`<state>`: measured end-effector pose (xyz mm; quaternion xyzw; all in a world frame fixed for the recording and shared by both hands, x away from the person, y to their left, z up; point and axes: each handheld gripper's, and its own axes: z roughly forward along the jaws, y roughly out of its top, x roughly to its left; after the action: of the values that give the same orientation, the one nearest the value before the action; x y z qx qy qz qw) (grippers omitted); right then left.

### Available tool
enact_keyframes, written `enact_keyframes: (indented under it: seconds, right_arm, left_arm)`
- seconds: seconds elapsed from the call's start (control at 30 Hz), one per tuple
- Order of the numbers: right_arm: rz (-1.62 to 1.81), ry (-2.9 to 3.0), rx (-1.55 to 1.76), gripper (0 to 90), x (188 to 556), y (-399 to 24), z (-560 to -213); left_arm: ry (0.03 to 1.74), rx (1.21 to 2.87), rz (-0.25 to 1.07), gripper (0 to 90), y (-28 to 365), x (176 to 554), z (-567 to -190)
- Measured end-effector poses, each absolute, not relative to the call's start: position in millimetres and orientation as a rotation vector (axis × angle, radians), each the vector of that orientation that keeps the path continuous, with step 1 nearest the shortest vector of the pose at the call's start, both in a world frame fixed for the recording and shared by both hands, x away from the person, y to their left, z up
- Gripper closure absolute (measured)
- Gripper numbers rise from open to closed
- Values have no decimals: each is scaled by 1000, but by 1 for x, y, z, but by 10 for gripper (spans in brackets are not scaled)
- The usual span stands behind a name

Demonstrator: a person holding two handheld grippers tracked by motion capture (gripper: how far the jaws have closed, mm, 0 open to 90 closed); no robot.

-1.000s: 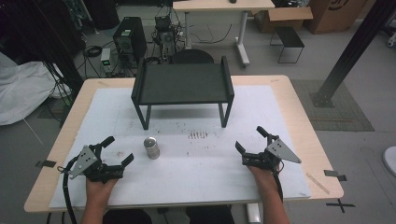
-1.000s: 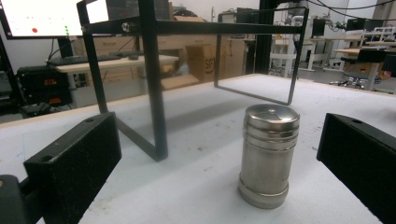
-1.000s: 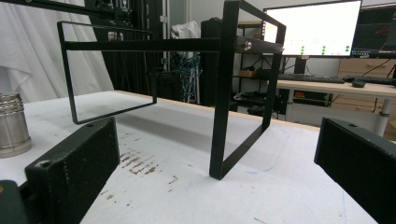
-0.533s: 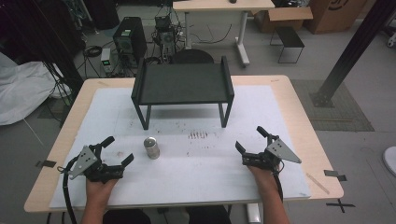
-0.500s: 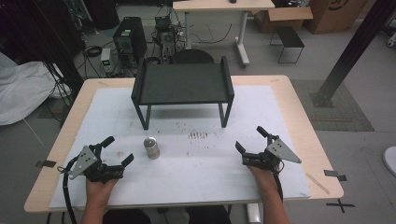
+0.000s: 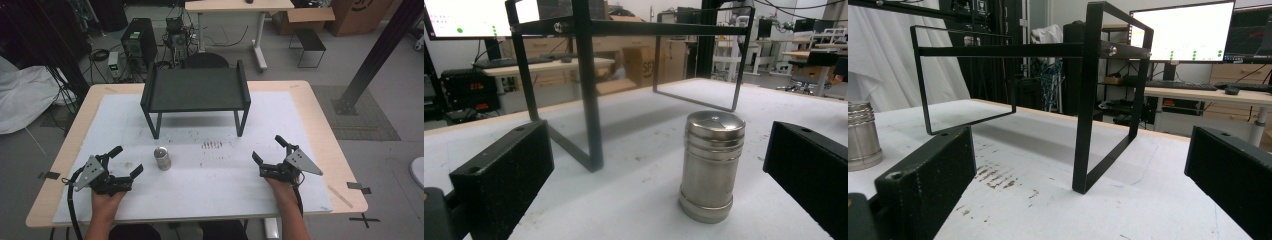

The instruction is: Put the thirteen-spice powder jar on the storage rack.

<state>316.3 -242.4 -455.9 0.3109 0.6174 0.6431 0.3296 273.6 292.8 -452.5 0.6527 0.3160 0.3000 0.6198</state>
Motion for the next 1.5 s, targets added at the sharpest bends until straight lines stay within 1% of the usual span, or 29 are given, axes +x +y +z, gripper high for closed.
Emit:
enact_keyframes:
  seconds: [0.43,0.57,0.93,1.5]
  right_arm:
    - [1684,1615,814,0,316,-242,-456]
    - [1685,1615,814,0,316,-242,-456]
    - [1684,1615,814,0,316,-242,-456]
    - [1686,1614,815,0,316,-243,-456]
  left_arm:
    - [754,1492,669,2,294,274,-452]
    - [756,1489,643,2,292,275,-449]
    - [722,1510,643,2,290,281,-425]
    - [722,1589,566,2,278,297,-406]
